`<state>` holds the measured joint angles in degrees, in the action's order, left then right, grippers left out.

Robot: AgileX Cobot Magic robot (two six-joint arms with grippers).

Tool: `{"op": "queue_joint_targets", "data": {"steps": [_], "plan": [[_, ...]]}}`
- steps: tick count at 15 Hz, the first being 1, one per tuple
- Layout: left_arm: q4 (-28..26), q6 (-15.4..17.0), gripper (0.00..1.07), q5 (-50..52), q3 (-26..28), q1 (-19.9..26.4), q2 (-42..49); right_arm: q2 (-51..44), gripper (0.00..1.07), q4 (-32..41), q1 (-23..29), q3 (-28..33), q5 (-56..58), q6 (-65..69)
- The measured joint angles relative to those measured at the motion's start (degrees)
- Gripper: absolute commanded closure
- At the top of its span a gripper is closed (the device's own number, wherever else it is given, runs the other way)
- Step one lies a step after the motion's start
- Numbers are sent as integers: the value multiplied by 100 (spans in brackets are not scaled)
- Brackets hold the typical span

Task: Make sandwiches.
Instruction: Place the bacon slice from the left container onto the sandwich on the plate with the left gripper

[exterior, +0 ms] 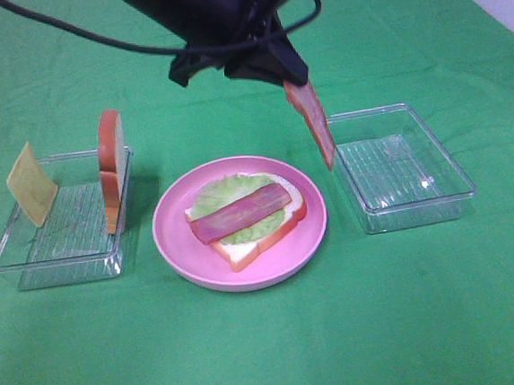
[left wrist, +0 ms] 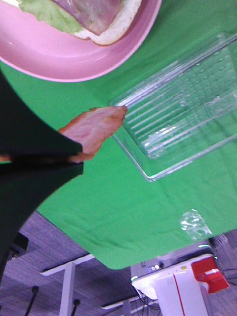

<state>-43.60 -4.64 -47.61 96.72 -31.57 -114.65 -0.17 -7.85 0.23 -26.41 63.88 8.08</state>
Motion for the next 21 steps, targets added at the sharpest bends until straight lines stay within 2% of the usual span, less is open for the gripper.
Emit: {"op": "queue_joint_targets", "data": {"steps": [3,5,8,11,13,17,18,19,21], "plan": [[92,-92,107,-17,0,-23,-728,0,11,0,0,0,0,0],[413,-92,107,-17,0,-23,-968,0,11,0,0,0,0,0],[1215,178,107,-17,0,-23,-985,0,11,6,0,0,0,0],[2372,676,107,-138,0,-23,-985,0,11,6,0,0,0,0],[3094,768,105,-275,0,-23,-985,0,11,6,0,0,0,0],[3352,762,84,-286,0,-34,-985,0,11,11,0,0,0,0],[3415,762,75,-286,0,-34,-985,0,11,11,0,0,0,0],[3489,773,60,-286,0,-34,-985,0,11,11,0,0,0,0],[3633,808,13,-286,0,-34,-985,0,11,11,0,0,0,0]]}}
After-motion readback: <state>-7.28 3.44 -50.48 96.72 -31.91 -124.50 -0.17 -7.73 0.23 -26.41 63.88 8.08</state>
